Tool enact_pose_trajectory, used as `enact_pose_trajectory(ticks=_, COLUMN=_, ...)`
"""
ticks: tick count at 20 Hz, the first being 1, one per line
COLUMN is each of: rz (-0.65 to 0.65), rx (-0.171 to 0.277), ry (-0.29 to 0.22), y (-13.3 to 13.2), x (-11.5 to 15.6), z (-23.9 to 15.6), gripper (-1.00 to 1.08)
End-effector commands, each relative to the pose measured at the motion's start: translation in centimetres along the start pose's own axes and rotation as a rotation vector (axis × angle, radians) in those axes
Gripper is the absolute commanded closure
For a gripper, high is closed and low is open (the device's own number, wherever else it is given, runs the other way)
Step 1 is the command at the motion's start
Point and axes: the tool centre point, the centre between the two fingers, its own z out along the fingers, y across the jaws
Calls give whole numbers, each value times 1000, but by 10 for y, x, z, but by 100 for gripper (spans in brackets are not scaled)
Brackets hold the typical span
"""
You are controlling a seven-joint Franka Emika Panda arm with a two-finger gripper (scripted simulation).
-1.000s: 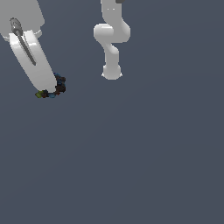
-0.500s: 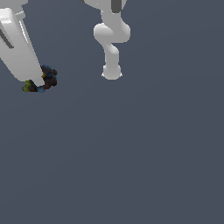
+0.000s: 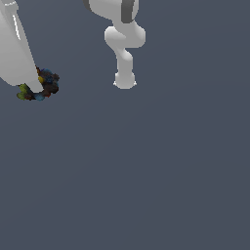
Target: Pick up the object and move it to a goal position.
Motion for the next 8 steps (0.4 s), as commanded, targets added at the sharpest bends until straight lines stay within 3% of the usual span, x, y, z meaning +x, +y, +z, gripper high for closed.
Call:
enact_pose_trajectory(ticks=1, rz=0, rx=1, ry=1, y=0, x=1, z=-2, gripper=108)
enact_pose_trajectory(ticks=8, rz=0, rx=1, ry=1, y=0, x=1, z=-3, gripper=108)
